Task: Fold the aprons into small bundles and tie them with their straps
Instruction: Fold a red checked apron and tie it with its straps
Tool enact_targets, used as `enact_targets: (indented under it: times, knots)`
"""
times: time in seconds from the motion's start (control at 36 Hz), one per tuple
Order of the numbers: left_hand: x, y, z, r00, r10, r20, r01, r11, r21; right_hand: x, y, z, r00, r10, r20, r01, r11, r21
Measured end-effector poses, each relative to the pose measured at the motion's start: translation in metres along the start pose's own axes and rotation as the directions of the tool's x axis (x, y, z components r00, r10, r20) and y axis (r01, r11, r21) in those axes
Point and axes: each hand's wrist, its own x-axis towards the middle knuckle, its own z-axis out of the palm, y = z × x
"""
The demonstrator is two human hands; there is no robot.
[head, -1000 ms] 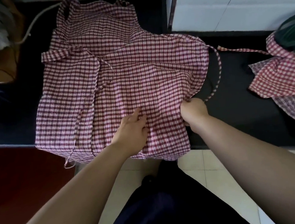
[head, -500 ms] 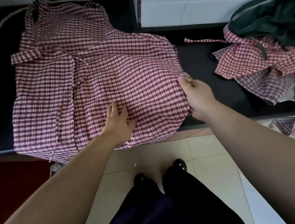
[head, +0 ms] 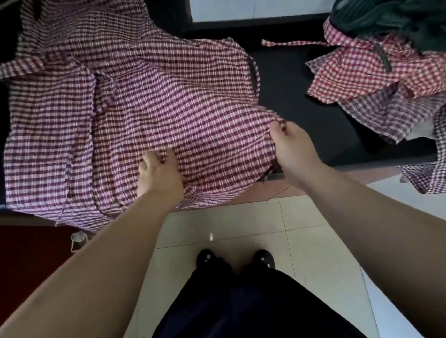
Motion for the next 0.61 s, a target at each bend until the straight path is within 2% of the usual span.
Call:
enact_targets:
  times: [0.06,0.08,0.11,0.17,0.22,0.31,0.39,0.47,0.53,0.56,0.61]
  knots:
    - [-0.005,0.005,0.005,1.0,0.006,0.015,-0.006,1.0,-0.017,0.001,0.001,-0.002,0.991,-0.073,-0.116,0.064,0.995,-0.077]
    - [-0.008,0.008,0.007,1.0,0.003,0.022,-0.002,1.0,-0.018,0.0,0.001,-0.005,0.992,-0.079,-0.103,0.072,0.995,-0.071]
    - [-0.01,0.01,0.008,0.999,0.001,0.034,0.0,1.0,-0.025,-0.001,0.001,-0.007,0.998,-0.056,-0.04,0.056,0.998,-0.022]
    - [-0.013,0.012,0.011,0.997,0.0,0.072,0.002,0.999,-0.032,-0.004,0.001,-0.015,0.977,-0.009,0.213,-0.002,0.999,0.054]
    - [-0.014,0.013,0.013,0.994,0.006,0.11,-0.003,1.0,-0.031,-0.009,0.001,-0.025,0.897,0.003,0.441,0.003,1.0,-0.012]
    - [-0.015,0.011,0.012,0.988,0.029,0.149,-0.024,0.999,-0.035,-0.016,0.005,-0.03,0.818,0.038,0.575,0.053,0.989,-0.141]
    - [-0.017,0.01,0.012,0.986,0.031,0.163,-0.03,1.0,-0.006,-0.021,0.009,-0.03,0.836,-0.057,0.546,0.107,0.992,-0.061]
    - [-0.017,0.01,0.013,0.986,0.021,0.165,-0.023,1.0,0.011,-0.02,0.01,-0.025,0.954,-0.145,0.261,0.114,0.985,0.13]
    - [-0.017,0.011,0.016,0.986,0.019,0.163,-0.02,1.0,0.006,-0.016,0.015,-0.023,0.981,-0.166,0.1,0.164,0.986,0.023]
    - [-0.017,0.011,0.017,0.986,0.018,0.164,-0.019,1.0,0.009,-0.014,0.019,-0.023,0.979,-0.172,0.112,0.182,0.979,-0.087]
    - [-0.016,0.013,0.019,0.986,0.008,0.169,-0.007,1.0,-0.006,-0.011,0.025,-0.031,0.951,-0.077,0.299,0.161,0.951,-0.266]
